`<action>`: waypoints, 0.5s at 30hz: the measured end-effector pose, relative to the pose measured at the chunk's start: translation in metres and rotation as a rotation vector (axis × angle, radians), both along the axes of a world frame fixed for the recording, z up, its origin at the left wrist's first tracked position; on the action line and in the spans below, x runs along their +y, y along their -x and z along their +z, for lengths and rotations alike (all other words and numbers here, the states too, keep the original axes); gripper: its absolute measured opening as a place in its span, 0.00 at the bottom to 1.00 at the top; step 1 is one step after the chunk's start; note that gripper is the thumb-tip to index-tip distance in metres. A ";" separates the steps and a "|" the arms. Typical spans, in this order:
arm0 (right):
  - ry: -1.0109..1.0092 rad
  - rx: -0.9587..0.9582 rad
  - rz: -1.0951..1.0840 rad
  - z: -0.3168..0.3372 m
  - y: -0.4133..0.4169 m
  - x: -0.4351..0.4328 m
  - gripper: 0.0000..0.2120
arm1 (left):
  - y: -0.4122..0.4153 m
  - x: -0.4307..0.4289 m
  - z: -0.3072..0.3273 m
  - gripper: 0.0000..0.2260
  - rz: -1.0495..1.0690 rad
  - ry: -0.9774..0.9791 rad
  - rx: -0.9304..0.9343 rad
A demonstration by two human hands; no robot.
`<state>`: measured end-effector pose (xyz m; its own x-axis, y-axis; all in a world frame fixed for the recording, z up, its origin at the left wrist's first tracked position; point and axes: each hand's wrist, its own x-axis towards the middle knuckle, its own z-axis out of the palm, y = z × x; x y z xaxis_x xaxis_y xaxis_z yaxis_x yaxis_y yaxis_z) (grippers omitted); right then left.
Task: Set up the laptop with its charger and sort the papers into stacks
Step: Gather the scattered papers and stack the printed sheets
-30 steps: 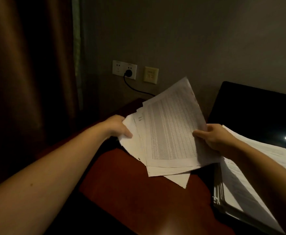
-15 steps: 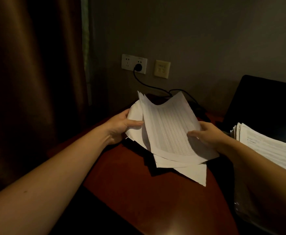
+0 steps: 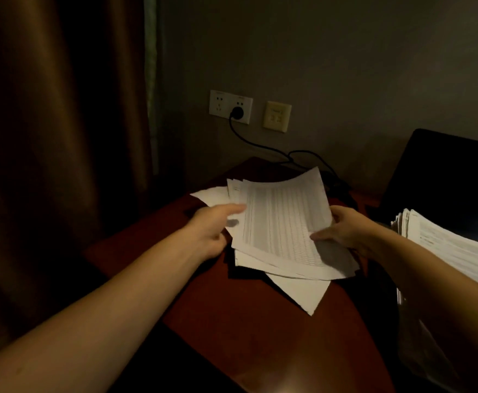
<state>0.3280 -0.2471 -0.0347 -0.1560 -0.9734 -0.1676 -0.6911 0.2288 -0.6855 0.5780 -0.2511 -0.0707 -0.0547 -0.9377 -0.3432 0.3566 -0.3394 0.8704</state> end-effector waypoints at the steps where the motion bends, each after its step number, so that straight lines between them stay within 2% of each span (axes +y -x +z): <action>1: -0.002 -0.079 -0.008 0.000 0.003 0.003 0.29 | 0.004 0.005 0.000 0.12 -0.046 -0.016 -0.065; 4: -0.013 -0.221 -0.008 0.008 0.012 0.010 0.25 | 0.011 0.011 0.007 0.12 -0.067 0.054 -0.176; 8: 0.065 -0.375 0.013 0.031 0.024 0.024 0.12 | 0.005 0.013 0.043 0.12 -0.128 0.222 -0.135; 10: 0.150 -0.421 0.027 0.045 0.028 0.028 0.13 | 0.000 0.014 0.065 0.14 -0.155 0.296 -0.142; 15: 0.413 -0.577 0.054 0.088 0.031 0.039 0.25 | 0.000 0.013 0.119 0.13 -0.083 0.520 -0.263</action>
<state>0.2966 -0.2084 0.0532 -0.1028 -0.9792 0.1750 -0.1944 -0.1528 -0.9689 0.5782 -0.2380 0.0479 -0.1107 -0.9827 0.1484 0.0969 0.1379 0.9857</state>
